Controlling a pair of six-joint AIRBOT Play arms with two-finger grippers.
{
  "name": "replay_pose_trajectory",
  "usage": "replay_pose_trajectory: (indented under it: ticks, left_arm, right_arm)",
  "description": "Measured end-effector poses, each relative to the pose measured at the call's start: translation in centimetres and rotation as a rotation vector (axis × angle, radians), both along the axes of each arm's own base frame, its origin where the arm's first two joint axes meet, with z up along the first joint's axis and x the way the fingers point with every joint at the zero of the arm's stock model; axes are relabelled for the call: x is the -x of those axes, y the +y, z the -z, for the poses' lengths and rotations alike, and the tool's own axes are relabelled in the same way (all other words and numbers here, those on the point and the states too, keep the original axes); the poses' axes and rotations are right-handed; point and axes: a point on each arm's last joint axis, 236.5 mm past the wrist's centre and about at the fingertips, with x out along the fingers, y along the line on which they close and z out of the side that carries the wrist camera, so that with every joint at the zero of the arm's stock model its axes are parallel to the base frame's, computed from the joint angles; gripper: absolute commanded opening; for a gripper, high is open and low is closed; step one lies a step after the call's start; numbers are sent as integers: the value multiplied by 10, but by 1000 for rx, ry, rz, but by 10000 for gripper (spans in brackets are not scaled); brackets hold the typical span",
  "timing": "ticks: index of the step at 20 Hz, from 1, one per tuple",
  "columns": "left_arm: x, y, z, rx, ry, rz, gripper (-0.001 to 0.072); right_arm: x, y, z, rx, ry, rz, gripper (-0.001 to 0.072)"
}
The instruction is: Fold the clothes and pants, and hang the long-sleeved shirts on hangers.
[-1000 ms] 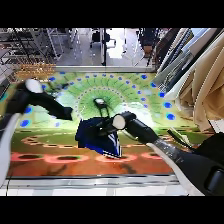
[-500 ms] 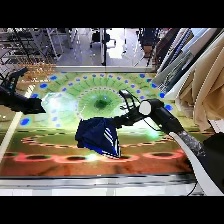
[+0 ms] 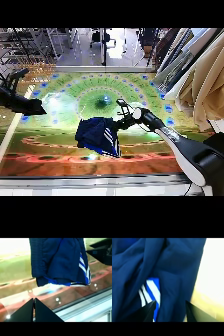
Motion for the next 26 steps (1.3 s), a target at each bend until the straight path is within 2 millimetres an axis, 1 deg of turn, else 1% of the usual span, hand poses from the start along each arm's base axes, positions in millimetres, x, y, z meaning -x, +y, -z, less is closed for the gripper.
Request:
replay_pose_trajectory:
  ticks: [1, 2, 3, 4, 6, 7, 9, 11, 13, 15, 16, 17, 18, 19, 20, 21, 22, 24, 25, 26]
  left_arm:
    - [1, 0, 2, 1, 6, 0, 8]
    - [2, 0, 4, 2, 13, 0, 8]
    - [2, 0, 7, 3, 20, 0, 8]
    - [3, -1, 9, 5, 26, 0, 8]
    - [4, -1, 11, 6, 32, 0, 8]
    - [4, -1, 12, 6, 35, -1, 8]
    - [5, -1, 13, 7, 38, 0, 8]
    - [5, -1, 13, 7, 40, 0, 8]
    - [5, -1, 14, 7, 41, 0, 8]
    - [5, -1, 14, 8, 41, 0, 8]
    - [5, -1, 14, 8, 41, 0, 8]
    - [5, -1, 14, 8, 42, 1, 8]
    - [6, -1, 14, 8, 44, 2, 8]
    - [7, -1, 14, 7, 49, 7, 8]
    - [9, -2, 15, 7, 56, 11, 8]
    - [11, -2, 15, 6, 63, 19, 8]
    - [13, -2, 15, 5, 68, 29, 8]
    - [16, -2, 16, 3, 74, 42, 9]
    - [17, -2, 16, 2, 74, 48, 8]
    - [18, -2, 16, 1, 77, 52, 8]
  right_arm:
    - [-2, 6, 5, -4, 4, -11, 420]
    - [-3, 11, 10, -5, 9, -25, 394]
    - [-2, 16, 15, -4, 19, -41, 216]
    - [0, 21, 18, -7, 27, -58, 17]
    - [7, 32, 15, -20, 48, -93, 10]
    - [13, 37, 9, -26, 52, -118, 10]
    - [32, 50, -17, -41, 57, -188, 10]
    - [61, 67, -49, -58, 52, -278, 10]
    - [102, 86, -78, -70, 60, -394, 10]
    - [140, 104, -92, -75, 66, -501, 10]
    - [158, 113, -97, -75, 65, -552, 77]
    - [172, 122, -100, -77, 57, -588, 270]
    - [179, 127, -103, -77, 45, -608, 440]
    - [179, 129, -104, -70, 25, -611, 485]
    - [173, 125, -105, -52, 14, -584, 484]
    - [162, 117, -106, -35, 8, -543, 483]
    - [147, 104, -108, -21, 7, -482, 483]
    - [116, 69, -106, 2, 32, -343, 483]
    - [103, 49, -99, 7, 66, -270, 486]
    - [97, 32, -90, 2, 109, -208, 518]
